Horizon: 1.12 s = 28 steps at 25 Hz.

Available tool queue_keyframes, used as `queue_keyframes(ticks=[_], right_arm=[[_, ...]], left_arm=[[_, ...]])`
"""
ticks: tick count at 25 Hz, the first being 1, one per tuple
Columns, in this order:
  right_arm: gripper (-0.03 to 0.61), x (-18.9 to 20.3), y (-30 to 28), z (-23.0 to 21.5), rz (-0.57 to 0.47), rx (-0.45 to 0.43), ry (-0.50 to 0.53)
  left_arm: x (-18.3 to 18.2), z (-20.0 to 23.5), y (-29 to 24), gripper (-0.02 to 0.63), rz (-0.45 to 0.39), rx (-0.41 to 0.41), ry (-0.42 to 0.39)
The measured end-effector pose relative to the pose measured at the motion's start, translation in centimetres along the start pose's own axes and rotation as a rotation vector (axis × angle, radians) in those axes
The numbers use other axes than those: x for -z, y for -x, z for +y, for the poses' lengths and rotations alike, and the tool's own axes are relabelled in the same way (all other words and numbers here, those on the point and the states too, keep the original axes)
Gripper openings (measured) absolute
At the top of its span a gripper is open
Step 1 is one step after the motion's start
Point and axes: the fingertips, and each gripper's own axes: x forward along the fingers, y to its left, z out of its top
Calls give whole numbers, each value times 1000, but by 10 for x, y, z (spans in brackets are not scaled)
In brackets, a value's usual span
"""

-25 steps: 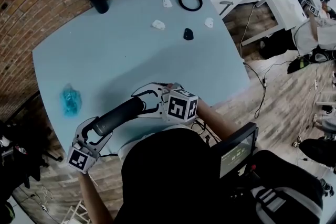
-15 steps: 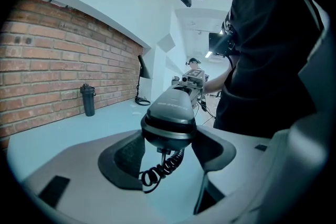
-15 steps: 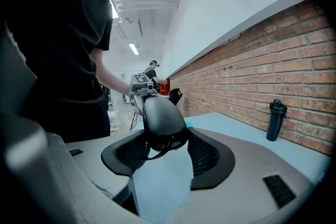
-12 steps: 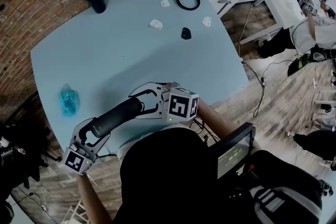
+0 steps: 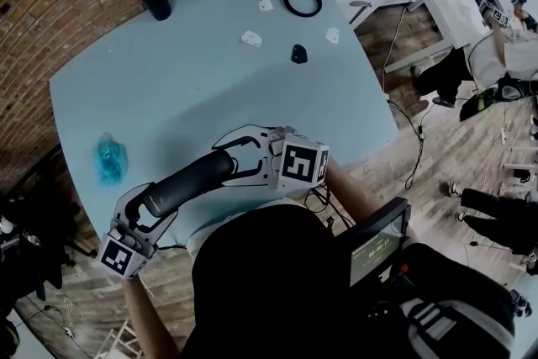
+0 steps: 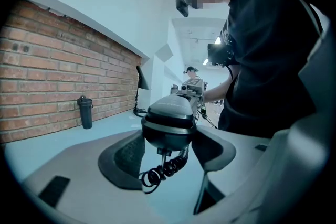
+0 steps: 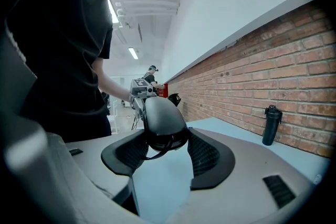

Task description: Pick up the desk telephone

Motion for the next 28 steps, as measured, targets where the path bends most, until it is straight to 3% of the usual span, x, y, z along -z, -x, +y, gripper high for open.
queue_keyframes(ticks=[5,17,28], right_arm=[[244,-4,9,-2,-12,16,20],[244,-39,18,-5,-114,26,28],[244,-59,27,-9,-177,35,-27]], left_arm=[[-8,-1,-5,302,6,8,-40],[-48,0,2,301,-104,15,-51],[-75,3,6,301,-182,27,-52]])
